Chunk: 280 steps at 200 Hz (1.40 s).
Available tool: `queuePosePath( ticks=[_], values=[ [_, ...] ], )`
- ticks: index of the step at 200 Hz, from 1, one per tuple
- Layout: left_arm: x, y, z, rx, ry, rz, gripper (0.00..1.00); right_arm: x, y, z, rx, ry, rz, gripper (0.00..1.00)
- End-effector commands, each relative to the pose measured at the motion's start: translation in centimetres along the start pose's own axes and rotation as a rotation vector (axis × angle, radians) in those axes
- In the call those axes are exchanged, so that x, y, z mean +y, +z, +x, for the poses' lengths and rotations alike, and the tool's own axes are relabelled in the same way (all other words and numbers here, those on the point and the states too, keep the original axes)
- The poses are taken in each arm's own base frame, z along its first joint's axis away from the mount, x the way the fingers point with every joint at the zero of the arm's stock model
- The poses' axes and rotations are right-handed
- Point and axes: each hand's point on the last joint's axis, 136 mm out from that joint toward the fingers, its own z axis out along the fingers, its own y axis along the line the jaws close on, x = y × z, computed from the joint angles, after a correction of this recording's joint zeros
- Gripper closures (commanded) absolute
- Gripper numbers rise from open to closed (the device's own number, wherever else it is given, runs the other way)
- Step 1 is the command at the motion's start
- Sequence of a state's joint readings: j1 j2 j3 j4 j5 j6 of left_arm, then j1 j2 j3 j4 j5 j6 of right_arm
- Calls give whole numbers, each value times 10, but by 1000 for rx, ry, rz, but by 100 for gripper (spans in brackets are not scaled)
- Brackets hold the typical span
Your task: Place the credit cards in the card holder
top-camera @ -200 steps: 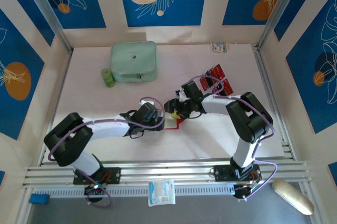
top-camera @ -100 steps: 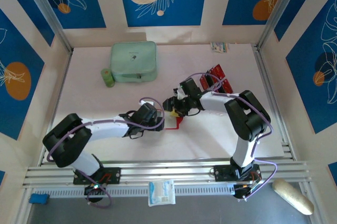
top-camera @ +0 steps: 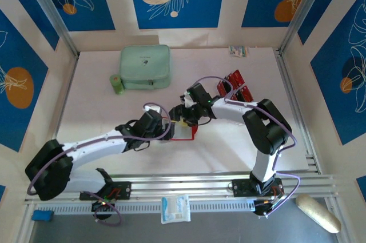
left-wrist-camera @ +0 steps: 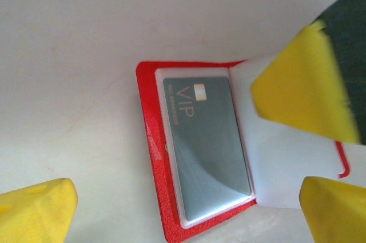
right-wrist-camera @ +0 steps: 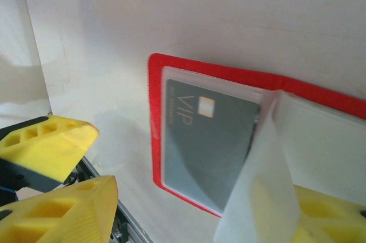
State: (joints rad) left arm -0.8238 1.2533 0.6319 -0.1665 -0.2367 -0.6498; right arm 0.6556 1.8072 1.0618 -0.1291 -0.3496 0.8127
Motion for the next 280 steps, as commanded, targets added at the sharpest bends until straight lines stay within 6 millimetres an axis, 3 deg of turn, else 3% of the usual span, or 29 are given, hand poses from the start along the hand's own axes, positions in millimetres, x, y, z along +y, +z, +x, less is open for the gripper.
queuePosePath(
  ticks=[1, 52, 126, 210, 280],
  values=[
    [16, -9, 4, -5, -26, -38, 0, 13, 0, -1, 2, 1, 6, 36],
    [24, -22, 3, -49, -58, -26, 0, 18, 21, -6, 7, 11, 36, 35],
    [33, -17, 16, -25, -66, -39, 0, 14, 43, -12, 28, 50, 48, 35],
    [31, 9, 22, 51, -29, -81, 0, 11, 47, -8, 47, 101, -1, 36],
    [30, 15, 8, 9, -10, -108, 0, 11, 49, -5, 50, 137, -36, 36]
  ],
)
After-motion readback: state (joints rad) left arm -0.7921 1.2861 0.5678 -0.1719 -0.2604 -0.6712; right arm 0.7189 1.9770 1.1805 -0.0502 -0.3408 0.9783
